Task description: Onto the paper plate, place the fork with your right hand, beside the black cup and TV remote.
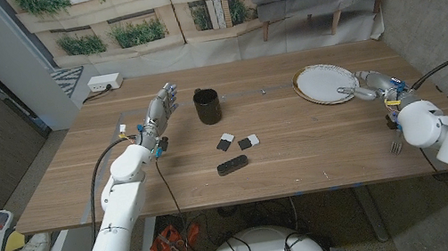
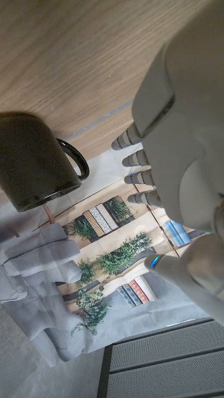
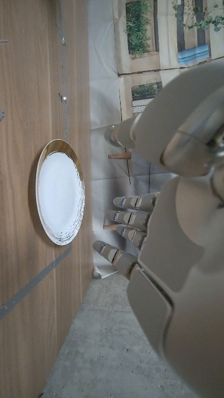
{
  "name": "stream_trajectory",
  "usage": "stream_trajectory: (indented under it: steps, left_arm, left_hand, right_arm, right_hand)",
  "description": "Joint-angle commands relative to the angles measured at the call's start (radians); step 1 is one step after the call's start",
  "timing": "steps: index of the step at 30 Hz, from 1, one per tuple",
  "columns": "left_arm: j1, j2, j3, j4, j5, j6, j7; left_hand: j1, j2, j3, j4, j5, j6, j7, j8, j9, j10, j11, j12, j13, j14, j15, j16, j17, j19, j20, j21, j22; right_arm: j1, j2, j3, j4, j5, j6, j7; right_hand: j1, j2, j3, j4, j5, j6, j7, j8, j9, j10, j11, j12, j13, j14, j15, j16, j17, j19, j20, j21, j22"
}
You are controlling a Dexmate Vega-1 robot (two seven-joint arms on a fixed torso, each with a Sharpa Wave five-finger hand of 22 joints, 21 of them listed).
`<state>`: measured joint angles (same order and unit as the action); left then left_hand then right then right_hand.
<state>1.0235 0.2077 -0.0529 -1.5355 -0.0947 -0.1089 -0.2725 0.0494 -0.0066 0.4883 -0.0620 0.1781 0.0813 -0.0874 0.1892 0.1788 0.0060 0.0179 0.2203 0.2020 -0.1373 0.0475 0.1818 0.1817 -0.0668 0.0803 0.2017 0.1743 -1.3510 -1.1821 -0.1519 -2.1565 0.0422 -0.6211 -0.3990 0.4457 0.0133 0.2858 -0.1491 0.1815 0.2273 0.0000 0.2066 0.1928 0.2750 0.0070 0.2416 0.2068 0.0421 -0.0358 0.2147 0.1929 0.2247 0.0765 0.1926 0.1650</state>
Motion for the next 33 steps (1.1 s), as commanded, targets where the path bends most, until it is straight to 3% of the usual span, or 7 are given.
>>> stream_trajectory:
  steps: [1, 33]
  left_arm:
    - [-0.010, 0.003, -0.003, 0.016, -0.004, -0.006, -0.005]
    - [-0.039, 0.006, 0.005, 0.049, -0.003, -0.011, -0.016]
  left_hand:
    - [0.001, 0.007, 0.001, -0.008, -0.001, 0.009, -0.002, 0.000, 0.003, -0.003, 0.002, 0.005, 0.002, -0.012, 0.004, 0.005, 0.002, 0.005, 0.002, 0.000, 0.002]
    - [0.000, 0.009, -0.001, -0.011, -0.001, 0.010, -0.001, 0.000, 0.003, -0.003, 0.004, 0.005, 0.002, -0.013, 0.005, 0.005, 0.002, 0.006, 0.002, -0.002, 0.003]
  right_arm:
    - [-0.022, -0.010, 0.015, -0.002, 0.002, -0.023, 0.010]
    - [-0.093, -0.029, 0.077, 0.013, 0.003, -0.032, 0.054]
  right_hand:
    - [0.008, 0.004, -0.001, -0.001, 0.003, 0.011, 0.001, 0.006, 0.002, 0.012, 0.004, 0.006, 0.005, 0.010, -0.011, 0.003, 0.005, 0.007, -0.001, 0.001, 0.003]
    - [0.023, 0.003, 0.002, -0.005, 0.006, 0.024, -0.007, 0.005, 0.003, 0.025, -0.006, 0.008, 0.005, 0.032, -0.021, 0.004, 0.004, 0.025, -0.008, 0.002, 0.003]
